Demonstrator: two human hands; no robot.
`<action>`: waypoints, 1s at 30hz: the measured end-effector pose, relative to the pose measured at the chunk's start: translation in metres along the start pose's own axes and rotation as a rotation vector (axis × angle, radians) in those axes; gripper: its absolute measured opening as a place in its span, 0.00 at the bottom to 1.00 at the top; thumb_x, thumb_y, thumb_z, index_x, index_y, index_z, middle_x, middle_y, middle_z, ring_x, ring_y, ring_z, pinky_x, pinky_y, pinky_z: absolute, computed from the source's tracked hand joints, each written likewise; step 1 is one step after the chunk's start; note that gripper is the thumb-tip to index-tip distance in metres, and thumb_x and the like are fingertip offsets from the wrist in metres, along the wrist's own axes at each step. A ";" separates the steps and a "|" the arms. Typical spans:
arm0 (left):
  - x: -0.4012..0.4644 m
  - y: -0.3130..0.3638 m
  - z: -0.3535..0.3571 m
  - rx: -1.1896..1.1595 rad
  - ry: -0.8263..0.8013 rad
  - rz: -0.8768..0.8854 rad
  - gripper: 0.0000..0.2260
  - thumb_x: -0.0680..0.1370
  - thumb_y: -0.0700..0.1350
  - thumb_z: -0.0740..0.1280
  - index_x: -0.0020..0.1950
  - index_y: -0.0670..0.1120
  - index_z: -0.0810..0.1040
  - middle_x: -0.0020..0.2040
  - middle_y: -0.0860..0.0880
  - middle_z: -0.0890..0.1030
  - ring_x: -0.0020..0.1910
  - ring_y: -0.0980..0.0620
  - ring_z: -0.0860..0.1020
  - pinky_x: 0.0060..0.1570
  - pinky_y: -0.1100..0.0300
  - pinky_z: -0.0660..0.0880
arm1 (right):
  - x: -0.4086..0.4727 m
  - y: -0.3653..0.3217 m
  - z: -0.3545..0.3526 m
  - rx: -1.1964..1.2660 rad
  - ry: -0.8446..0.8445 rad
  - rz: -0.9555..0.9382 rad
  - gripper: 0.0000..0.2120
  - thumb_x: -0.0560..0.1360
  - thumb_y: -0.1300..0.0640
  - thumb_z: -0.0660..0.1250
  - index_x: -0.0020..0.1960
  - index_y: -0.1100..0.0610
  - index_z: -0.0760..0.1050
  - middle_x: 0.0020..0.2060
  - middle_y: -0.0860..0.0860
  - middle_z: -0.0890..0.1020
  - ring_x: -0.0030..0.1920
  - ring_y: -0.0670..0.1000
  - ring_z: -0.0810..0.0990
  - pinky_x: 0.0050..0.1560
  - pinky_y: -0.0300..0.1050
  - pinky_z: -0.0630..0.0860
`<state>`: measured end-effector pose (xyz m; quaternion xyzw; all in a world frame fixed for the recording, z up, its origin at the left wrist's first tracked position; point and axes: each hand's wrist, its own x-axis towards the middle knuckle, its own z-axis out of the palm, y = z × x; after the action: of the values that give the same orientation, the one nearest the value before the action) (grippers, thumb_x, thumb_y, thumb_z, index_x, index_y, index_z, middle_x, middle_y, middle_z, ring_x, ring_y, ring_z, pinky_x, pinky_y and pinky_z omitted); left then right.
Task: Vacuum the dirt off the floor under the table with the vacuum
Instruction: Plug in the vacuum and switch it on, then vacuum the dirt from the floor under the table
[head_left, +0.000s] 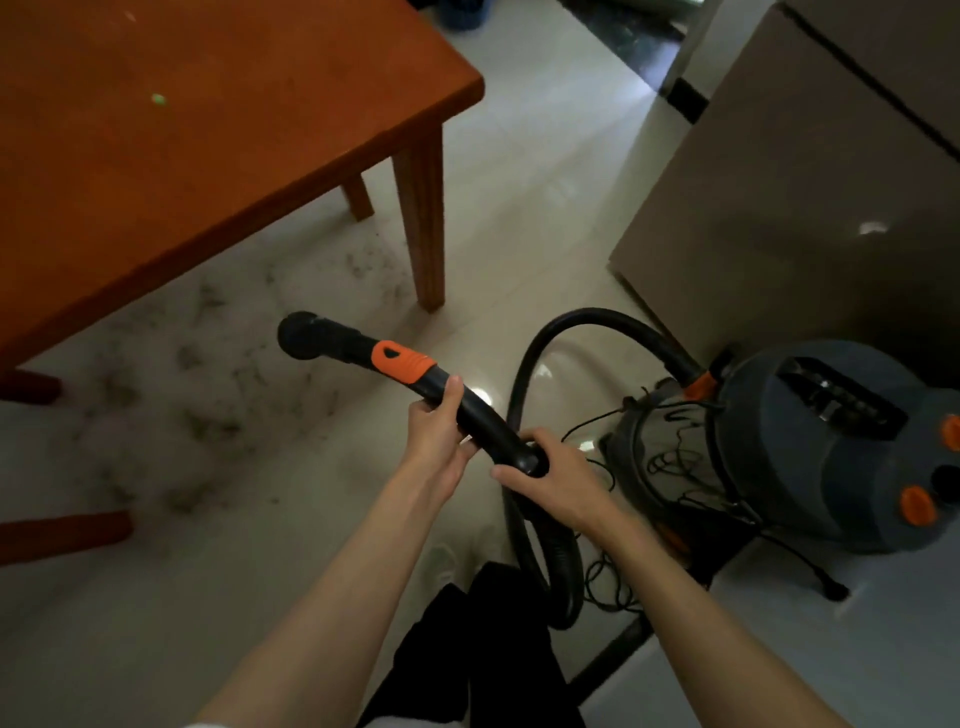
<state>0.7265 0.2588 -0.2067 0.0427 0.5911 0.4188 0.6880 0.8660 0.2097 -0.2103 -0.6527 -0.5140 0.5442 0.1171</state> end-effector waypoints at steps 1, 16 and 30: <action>0.005 0.002 -0.008 0.019 0.007 -0.009 0.05 0.80 0.44 0.62 0.46 0.43 0.71 0.43 0.44 0.76 0.46 0.46 0.77 0.47 0.50 0.77 | 0.008 -0.001 0.005 -0.029 -0.019 -0.009 0.15 0.72 0.45 0.70 0.54 0.48 0.71 0.42 0.45 0.78 0.40 0.43 0.78 0.32 0.28 0.68; 0.177 -0.002 -0.031 0.282 0.026 -0.199 0.16 0.79 0.53 0.61 0.61 0.43 0.73 0.55 0.46 0.79 0.47 0.52 0.77 0.51 0.57 0.73 | 0.191 0.016 0.036 -0.123 -0.155 0.069 0.13 0.76 0.45 0.65 0.51 0.54 0.71 0.35 0.51 0.80 0.33 0.50 0.80 0.39 0.49 0.80; 0.390 -0.073 -0.123 0.121 0.053 -0.279 0.16 0.80 0.55 0.60 0.57 0.44 0.74 0.53 0.47 0.80 0.48 0.53 0.78 0.41 0.62 0.71 | 0.365 0.093 0.124 -0.526 -0.184 0.140 0.16 0.74 0.46 0.65 0.53 0.56 0.70 0.40 0.53 0.80 0.41 0.53 0.82 0.46 0.52 0.81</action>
<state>0.6409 0.4018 -0.5872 -0.0098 0.6335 0.2836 0.7198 0.7695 0.4094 -0.5388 -0.6423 -0.5997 0.4560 -0.1412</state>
